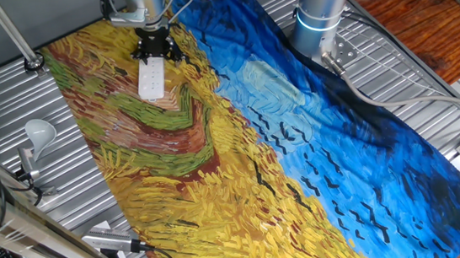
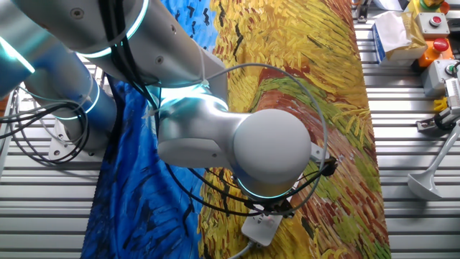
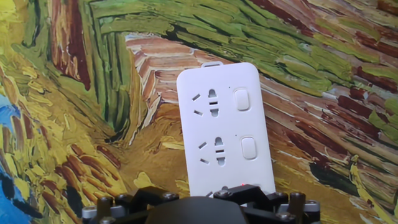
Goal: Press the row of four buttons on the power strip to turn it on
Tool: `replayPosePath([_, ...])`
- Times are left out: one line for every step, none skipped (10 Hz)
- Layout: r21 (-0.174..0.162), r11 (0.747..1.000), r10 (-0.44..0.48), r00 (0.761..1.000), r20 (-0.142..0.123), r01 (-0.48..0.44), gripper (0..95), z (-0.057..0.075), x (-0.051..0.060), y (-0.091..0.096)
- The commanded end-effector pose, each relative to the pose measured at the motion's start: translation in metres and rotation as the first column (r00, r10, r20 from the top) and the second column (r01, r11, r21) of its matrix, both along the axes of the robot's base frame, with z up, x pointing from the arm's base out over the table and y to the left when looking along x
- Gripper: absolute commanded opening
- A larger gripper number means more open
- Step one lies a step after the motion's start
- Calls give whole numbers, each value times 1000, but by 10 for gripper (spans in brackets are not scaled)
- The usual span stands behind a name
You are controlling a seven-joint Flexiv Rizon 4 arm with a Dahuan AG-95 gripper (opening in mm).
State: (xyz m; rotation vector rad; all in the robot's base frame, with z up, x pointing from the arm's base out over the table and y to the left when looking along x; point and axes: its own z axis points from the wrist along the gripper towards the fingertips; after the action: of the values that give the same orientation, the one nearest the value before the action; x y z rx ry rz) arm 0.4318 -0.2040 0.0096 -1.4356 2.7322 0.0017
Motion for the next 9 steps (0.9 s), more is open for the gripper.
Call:
replayPosePath([-4, 1000, -4, 1000, -2, 4, 950, -12, 0, 0])
replayPosePath([-6, 1000, -6, 1000, -2, 6, 950, -12, 0, 0])
replayPosePath([-9, 1000, -9, 1000, -2, 9, 950, -12, 0, 0])
replayPosePath([-10, 1000, -10, 1000, -2, 10, 950, -13, 1, 0])
replayPosePath([-12, 1000, -10, 1000, -2, 10, 950, -15, 1, 1])
replayPosePath([-12, 1000, -11, 1000, -1, 11, 950, -20, 2, 2])
replayPosePath([-12, 1000, -10, 1000, -1, 10, 950, -23, 3, 2])
replayPosePath([-14, 1000, -7, 1000, -1, 7, 950, -24, 3, 2])
replayPosePath([-14, 1000, -5, 1000, -1, 5, 950, -24, 3, 2])
